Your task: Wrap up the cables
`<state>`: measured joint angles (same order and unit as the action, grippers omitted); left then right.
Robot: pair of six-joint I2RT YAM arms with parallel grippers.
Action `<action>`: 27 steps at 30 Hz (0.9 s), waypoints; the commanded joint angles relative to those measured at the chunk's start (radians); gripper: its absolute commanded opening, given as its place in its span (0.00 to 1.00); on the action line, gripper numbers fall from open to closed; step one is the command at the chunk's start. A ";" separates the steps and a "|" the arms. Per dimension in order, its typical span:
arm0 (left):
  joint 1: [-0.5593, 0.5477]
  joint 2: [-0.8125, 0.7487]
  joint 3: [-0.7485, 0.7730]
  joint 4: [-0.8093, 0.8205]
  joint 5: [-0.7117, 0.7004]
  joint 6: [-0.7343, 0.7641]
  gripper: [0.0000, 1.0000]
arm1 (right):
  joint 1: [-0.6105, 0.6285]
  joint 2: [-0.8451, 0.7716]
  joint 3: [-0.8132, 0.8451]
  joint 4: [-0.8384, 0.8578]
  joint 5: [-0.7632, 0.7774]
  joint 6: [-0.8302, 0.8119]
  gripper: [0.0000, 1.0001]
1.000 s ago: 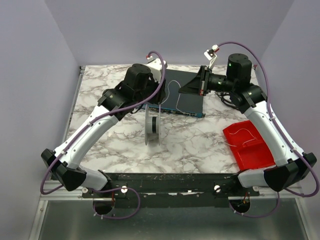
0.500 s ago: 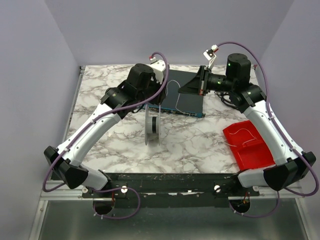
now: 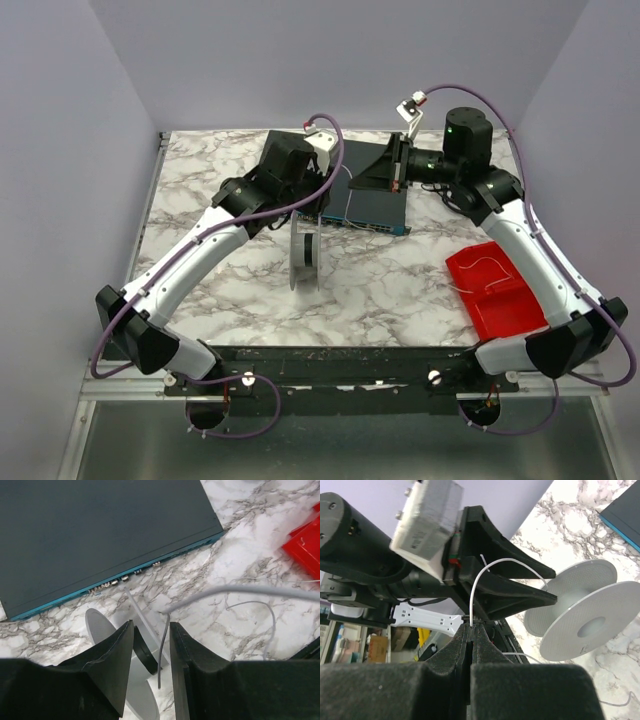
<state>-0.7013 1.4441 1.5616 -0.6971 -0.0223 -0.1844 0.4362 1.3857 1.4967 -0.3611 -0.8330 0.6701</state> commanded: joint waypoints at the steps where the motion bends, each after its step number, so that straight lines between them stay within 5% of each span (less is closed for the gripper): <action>1: 0.005 -0.046 -0.049 -0.021 -0.103 -0.041 0.36 | 0.035 0.019 -0.022 0.064 -0.041 0.033 0.01; 13: 0.005 -0.209 -0.195 -0.042 -0.176 -0.107 0.48 | 0.137 0.089 -0.103 0.130 -0.023 0.040 0.01; 27: 0.004 -0.213 -0.298 -0.069 -0.185 -0.181 0.48 | 0.165 0.140 -0.128 0.112 -0.008 -0.008 0.01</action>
<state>-0.7002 1.2278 1.2705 -0.7513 -0.1837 -0.3309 0.5922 1.5085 1.3876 -0.2588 -0.8429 0.6861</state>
